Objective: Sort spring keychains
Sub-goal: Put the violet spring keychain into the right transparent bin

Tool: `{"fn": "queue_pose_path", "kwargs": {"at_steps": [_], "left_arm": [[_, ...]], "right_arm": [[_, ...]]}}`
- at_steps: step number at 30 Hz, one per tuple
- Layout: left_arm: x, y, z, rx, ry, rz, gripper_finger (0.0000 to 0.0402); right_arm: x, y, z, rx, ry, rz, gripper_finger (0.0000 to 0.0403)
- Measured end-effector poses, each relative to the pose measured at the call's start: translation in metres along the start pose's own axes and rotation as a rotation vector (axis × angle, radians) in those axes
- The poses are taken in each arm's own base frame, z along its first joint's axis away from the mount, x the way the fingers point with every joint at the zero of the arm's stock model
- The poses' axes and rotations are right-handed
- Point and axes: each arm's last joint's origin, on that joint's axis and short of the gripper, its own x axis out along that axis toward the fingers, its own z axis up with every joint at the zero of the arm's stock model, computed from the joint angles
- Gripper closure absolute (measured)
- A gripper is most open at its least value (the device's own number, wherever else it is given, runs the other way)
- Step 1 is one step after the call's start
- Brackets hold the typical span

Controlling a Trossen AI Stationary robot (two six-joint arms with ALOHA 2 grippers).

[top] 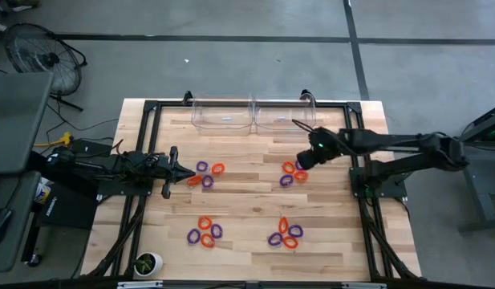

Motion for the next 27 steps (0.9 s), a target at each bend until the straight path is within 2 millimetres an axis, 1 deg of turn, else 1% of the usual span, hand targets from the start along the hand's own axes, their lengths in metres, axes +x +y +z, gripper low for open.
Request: {"fn": "queue_pose_path", "kwargs": {"at_steps": [5, 9, 12, 16, 19, 21, 24, 27], "left_arm": [[0.0, 0.0, 0.0, 0.0, 0.0, 0.0, 0.0401], [0.0, 0.0, 0.0, 0.0, 0.0, 0.0, 0.0401], [0.0, 0.0, 0.0, 0.0, 0.0, 0.0, 0.0401], [0.0, 0.0, 0.0, 0.0, 0.0, 0.0, 0.0401], [0.0, 0.0, 0.0, 0.0, 0.0, 0.0, 0.0401], [0.0, 0.0, 0.0, 0.0, 0.0, 0.0, 0.0401], [0.0, 0.0, 0.0, 0.0, 0.0, 0.0, 0.0401], [0.0, 0.0, 0.0, 0.0, 0.0, 0.0, 0.0401]], "right_arm": [[0.02, -0.003, 0.005, 0.101, 0.089, -0.061, 0.038], [0.027, -0.006, 0.004, 0.147, 0.114, -0.115, 0.0357], [0.029, -0.01, 0.002, 0.155, 0.123, -0.178, 0.0328], [0.032, -0.017, 0.006, 0.169, 0.093, -0.259, 0.0272], [0.039, -0.021, 0.011, 0.188, 0.08, -0.296, 0.023], [0.047, -0.022, 0.013, 0.202, 0.106, -0.298, 0.0209], [0.059, -0.023, 0.015, 0.182, 0.137, -0.298, 0.019], [0.068, -0.025, 0.015, 0.182, 0.159, -0.328, 0.0186]]}}
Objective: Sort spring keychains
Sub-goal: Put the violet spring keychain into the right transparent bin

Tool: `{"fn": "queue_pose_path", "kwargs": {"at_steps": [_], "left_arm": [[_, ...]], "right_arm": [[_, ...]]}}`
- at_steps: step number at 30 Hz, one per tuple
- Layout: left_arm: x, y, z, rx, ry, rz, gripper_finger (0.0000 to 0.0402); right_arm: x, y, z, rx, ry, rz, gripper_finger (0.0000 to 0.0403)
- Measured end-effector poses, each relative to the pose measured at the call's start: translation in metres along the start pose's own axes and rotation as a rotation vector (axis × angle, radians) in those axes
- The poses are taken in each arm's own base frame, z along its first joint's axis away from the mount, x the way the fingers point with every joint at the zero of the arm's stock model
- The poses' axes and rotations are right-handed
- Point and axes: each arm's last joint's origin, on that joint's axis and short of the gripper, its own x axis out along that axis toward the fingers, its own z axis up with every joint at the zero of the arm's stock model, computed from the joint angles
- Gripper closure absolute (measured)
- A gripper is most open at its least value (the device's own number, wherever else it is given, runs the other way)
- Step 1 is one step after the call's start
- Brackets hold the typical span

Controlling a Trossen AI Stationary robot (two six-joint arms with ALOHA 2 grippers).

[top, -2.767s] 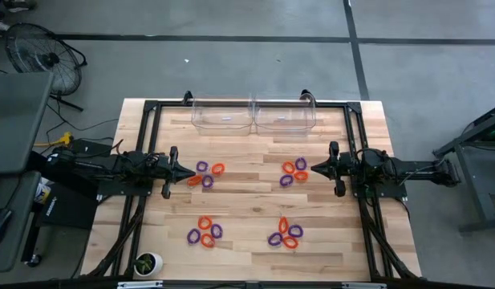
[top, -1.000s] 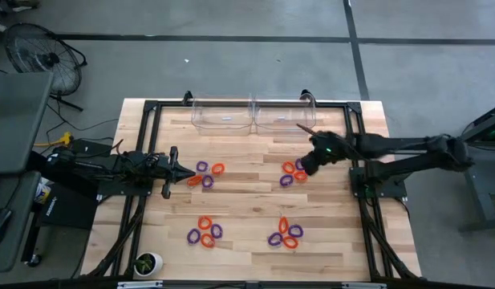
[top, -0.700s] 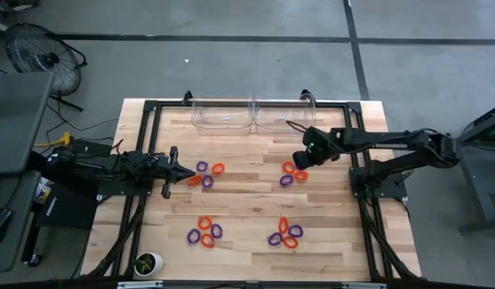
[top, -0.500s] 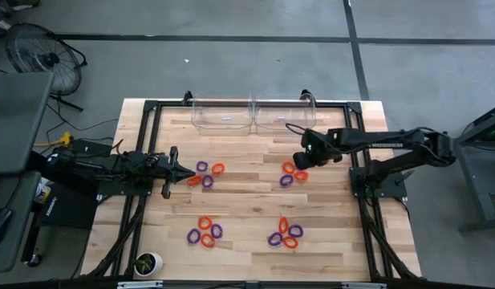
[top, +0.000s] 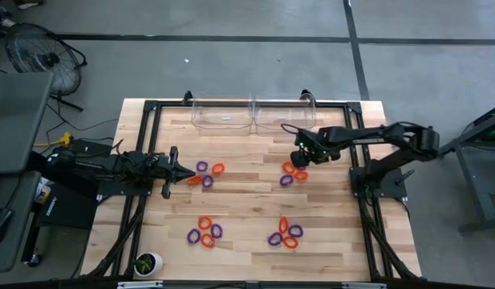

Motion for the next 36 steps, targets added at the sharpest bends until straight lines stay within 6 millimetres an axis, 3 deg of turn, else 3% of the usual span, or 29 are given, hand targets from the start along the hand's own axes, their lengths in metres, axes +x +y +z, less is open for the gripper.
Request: {"fn": "queue_pose_path", "kwargs": {"at_steps": [13, 21, 36], "left_arm": [[0.0, 0.0, 0.0, 0.0, 0.0, 0.0, 0.0401], [0.0, 0.0, 0.0, 0.0, 0.0, 0.0, 0.0401], [0.0, 0.0, 0.0, 0.0, 0.0, 0.0, 0.0401]], "right_arm": [[0.025, 0.004, 0.003, -0.008, 0.038, -0.074, 0.0191], [0.028, 0.003, 0.002, -0.007, 0.051, -0.095, 0.0198], [0.029, 0.001, 0.001, -0.009, 0.07, -0.103, 0.0322]]}}
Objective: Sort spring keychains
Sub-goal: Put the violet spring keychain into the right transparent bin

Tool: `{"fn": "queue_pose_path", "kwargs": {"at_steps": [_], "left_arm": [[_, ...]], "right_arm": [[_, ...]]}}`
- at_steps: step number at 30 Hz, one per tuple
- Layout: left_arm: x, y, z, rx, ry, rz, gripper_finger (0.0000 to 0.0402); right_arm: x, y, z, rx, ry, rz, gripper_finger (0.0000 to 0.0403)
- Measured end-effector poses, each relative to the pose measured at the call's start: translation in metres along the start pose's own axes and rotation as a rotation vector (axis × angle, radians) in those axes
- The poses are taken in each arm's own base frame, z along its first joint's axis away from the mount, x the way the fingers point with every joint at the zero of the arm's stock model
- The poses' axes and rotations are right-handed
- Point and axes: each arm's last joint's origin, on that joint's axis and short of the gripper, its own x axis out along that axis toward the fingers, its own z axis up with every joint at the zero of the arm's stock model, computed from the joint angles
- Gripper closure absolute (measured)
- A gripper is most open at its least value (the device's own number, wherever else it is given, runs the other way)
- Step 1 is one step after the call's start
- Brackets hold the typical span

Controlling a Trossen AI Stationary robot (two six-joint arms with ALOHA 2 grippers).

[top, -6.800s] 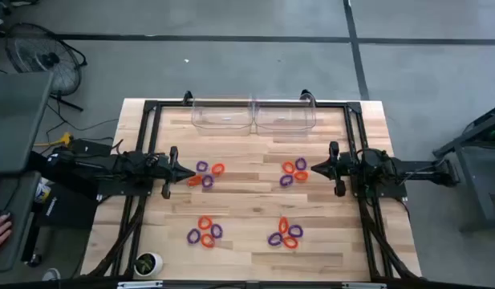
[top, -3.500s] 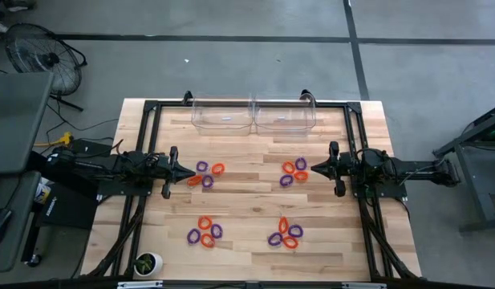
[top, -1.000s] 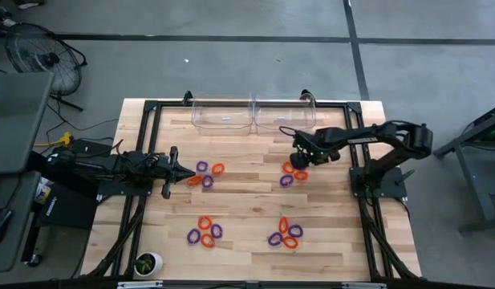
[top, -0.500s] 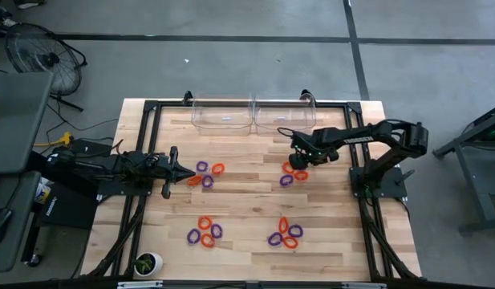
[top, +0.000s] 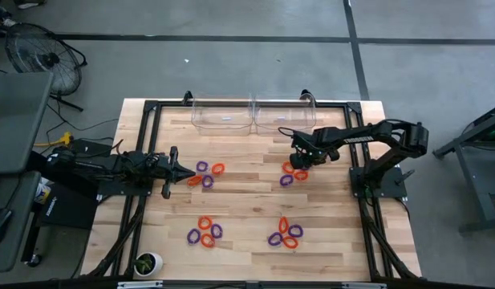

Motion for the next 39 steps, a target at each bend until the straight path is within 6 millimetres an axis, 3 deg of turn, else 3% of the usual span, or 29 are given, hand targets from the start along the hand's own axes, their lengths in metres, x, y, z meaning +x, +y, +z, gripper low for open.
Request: {"fn": "queue_pose_path", "kwargs": {"at_steps": [9, 21, 30, 39], "left_arm": [[0.0, 0.0, 0.0, 0.0, 0.0, 0.0, 0.0401], [0.0, 0.0, 0.0, 0.0, 0.0, 0.0, 0.0401], [0.0, 0.0, 0.0, 0.0, 0.0, 0.0, 0.0401], [0.0, 0.0, 0.0, 0.0, 0.0, 0.0, 0.0401]], "right_arm": [[0.0, 0.0, 0.0, -0.066, -0.001, -0.007, 0.0387], [-0.012, -0.004, -0.003, -0.11, -0.017, 0.038, 0.04], [-0.045, -0.003, -0.007, -0.099, -0.078, 0.169, 0.04], [-0.103, 0.011, 0.015, -0.147, -0.219, 0.2, 0.0401]]}}
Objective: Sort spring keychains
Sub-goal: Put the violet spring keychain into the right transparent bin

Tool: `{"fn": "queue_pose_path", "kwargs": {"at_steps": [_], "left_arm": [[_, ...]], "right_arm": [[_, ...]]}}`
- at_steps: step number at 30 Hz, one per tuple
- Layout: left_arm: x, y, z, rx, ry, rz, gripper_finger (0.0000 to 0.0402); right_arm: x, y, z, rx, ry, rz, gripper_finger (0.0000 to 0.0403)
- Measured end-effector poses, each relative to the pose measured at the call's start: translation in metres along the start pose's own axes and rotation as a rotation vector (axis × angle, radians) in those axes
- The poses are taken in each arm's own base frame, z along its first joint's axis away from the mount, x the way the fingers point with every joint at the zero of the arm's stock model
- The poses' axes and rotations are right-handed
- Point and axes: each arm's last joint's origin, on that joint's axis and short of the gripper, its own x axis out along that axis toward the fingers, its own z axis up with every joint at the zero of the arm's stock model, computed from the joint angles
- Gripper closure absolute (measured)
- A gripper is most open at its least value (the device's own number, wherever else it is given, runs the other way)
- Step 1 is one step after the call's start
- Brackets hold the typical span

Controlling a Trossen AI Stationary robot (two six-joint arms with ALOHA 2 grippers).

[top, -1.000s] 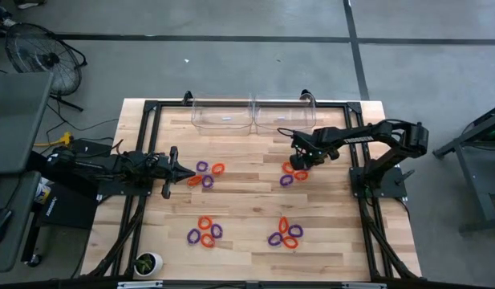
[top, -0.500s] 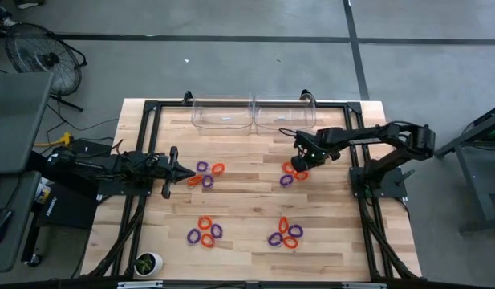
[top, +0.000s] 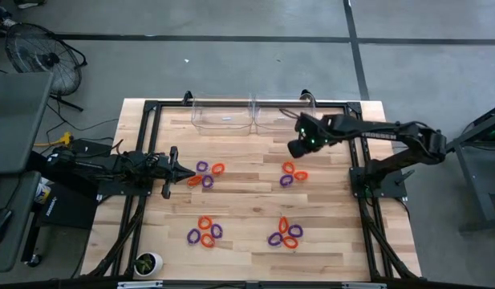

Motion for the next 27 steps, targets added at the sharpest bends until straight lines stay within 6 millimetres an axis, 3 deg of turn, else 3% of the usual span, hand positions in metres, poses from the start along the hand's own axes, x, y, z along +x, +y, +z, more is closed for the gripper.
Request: {"fn": "queue_pose_path", "kwargs": {"at_steps": [4, 9, 19, 27], "left_arm": [[0.0, 0.0, 0.0, 0.0, 0.0, 0.0, 0.0401], [0.0, 0.0, 0.0, 0.0, 0.0, 0.0, 0.0401], [0.0, 0.0, 0.0, 0.0, 0.001, 0.0, 0.0401], [0.0, 0.0, 0.0, 0.0, 0.0, 0.0, 0.0401]], "right_arm": [[-0.024, 0.005, 0.02, -0.029, -0.097, -0.017, 0.0401], [-0.033, 0.005, 0.043, -0.053, -0.184, -0.113, 0.0401], [0.01, -0.005, 0.091, -0.058, -0.145, -0.15, 0.0401], [0.029, -0.02, 0.103, -0.014, -0.108, -0.189, 0.0401]]}}
